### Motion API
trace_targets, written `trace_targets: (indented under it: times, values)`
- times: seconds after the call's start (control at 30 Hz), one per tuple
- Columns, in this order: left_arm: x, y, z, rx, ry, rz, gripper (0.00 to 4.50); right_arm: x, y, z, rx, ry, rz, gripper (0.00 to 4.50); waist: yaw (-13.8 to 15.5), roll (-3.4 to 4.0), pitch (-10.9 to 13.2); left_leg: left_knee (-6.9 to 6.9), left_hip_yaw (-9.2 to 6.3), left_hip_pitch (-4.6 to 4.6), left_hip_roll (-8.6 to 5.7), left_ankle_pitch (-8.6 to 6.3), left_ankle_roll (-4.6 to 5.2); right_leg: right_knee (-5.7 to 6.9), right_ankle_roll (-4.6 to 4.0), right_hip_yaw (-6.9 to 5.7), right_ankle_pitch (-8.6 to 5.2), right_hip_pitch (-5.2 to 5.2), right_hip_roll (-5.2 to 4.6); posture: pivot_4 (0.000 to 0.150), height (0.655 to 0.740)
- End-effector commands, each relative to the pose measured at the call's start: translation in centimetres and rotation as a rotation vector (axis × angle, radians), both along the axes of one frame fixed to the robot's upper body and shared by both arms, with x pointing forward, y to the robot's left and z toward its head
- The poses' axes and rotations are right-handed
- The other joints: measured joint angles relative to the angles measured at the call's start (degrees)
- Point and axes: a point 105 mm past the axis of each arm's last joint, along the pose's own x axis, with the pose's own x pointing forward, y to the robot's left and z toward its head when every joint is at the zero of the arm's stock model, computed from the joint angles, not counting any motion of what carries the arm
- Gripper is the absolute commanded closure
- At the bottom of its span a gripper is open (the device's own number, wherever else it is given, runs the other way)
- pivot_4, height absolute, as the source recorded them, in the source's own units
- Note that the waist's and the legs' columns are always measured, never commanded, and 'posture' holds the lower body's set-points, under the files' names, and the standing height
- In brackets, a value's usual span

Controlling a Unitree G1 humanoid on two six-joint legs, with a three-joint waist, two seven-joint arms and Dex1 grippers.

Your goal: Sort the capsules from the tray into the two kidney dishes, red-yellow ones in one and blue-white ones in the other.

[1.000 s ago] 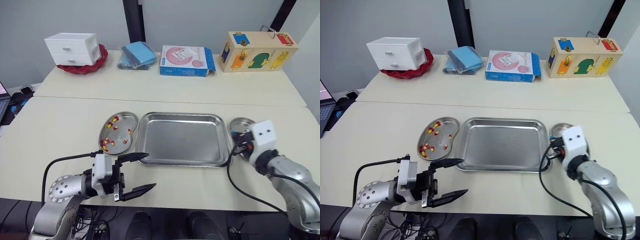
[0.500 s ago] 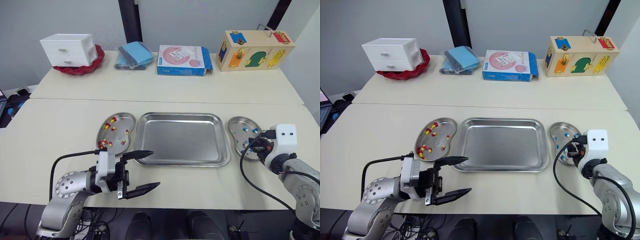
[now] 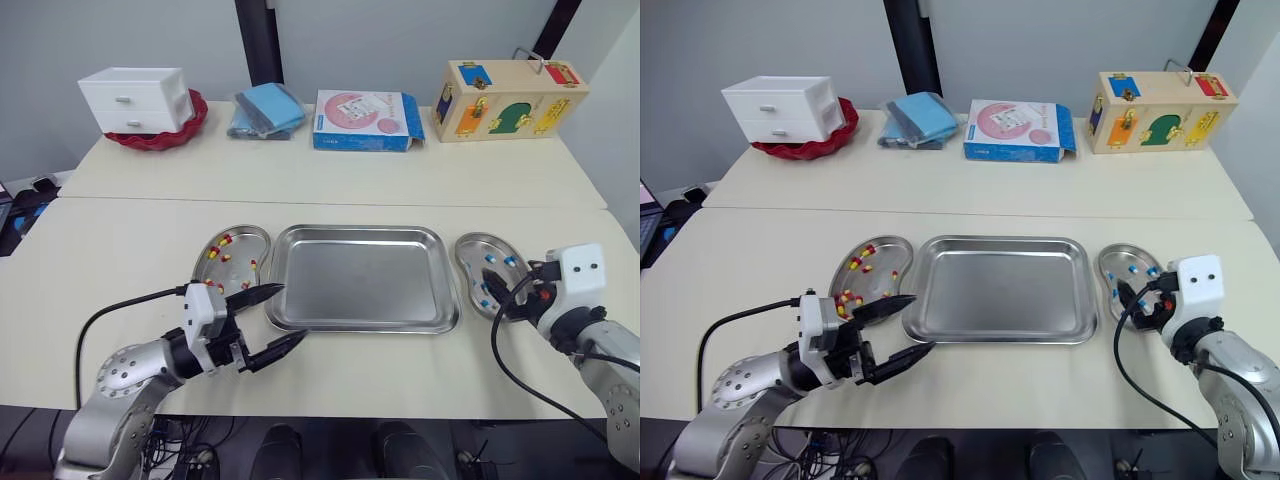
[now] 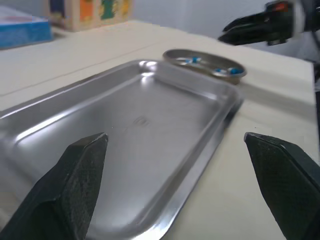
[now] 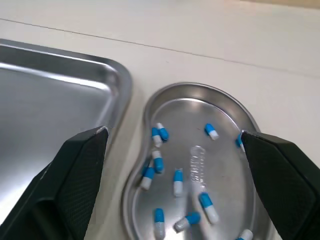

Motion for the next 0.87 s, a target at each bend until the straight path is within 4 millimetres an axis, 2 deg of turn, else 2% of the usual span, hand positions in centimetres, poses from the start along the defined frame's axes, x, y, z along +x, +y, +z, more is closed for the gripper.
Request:
trace_targets:
  times: [0.03, 0.13, 0.23, 0.33, 0.5, 0.7, 0.87]
  values:
    - [-0.2, 3.5, 0.7, 0.08, 0.009, 0.202, 0.0, -2.1, 1.5, 0.7, -0.134, -0.077, 0.26, 0.04, 0.0, -0.01, 0.0, 0.0, -0.01, 0.0, 0.01, 0.0, 0.0, -0.03, 0.0, -0.01, 0.0, 0.01, 0.0, 0.15, 0.74]
    - [-0.7, 6.5, 0.9, 0.097, 0.033, 0.332, 0.0, -3.4, 0.1, -0.3, -0.18, -0.024, 0.368, 0.04, 0.1, -0.05, 0.0, 0.0, -0.01, 0.03, 0.01, 0.0, 0.01, -0.06, 0.0, -0.02, 0.0, 0.06, 0.0, 0.15, 0.74]
    - [-1.5, 10.6, 0.4, 0.174, 0.091, 0.466, 0.0, -4.1, -3.2, -0.3, -0.187, 0.057, 0.402, 0.04, 0.2, -0.12, 0.1, 0.06, 0.01, 0.13, 0.0, 0.0, 0.0, -0.08, 0.01, -0.01, 0.0, 0.2, -0.02, 0.15, 0.74]
    - [-1.8, 13.1, 0.3, 0.221, 0.134, 0.538, 0.0, -4.3, -5.5, 0.0, -0.236, 0.111, 0.425, 0.04, 0.1, -0.16, 0.1, 0.06, 0.08, 0.19, 0.0, 0.0, 0.01, -0.08, 0.01, 0.05, 0.0, 0.21, -0.02, 0.15, 0.74]
    - [-2.3, 13.8, -0.3, 0.315, 0.201, 0.534, 0.0, -4.0, -7.7, 0.3, -0.284, 0.134, 0.412, 0.04, 0.0, -0.23, 0.1, 0.05, 0.12, 0.17, 0.0, -0.01, 0.01, -0.14, 0.02, 0.09, 0.0, 0.2, -0.01, 0.15, 0.74]
    - [-2.4, 14.2, -0.8, 0.366, 0.226, 0.551, 0.0, -4.4, -8.5, 0.1, -0.282, 0.163, 0.416, 0.04, 0.1, -0.23, 0.1, 0.01, 0.14, 0.12, 0.0, -0.01, 0.01, -0.25, 0.01, 0.1, 0.0, 0.18, -0.02, 0.15, 0.74]
    - [-1.9, 14.2, -0.5, 0.313, 0.224, 0.546, 0.0, -4.4, -8.4, 0.0, -0.298, 0.167, 0.427, 0.04, 0.1, -0.23, 0.1, 0.02, 0.14, 0.13, 0.0, -0.01, 0.0, -0.26, 0.03, 0.09, 0.01, 0.2, -0.02, 0.15, 0.74]
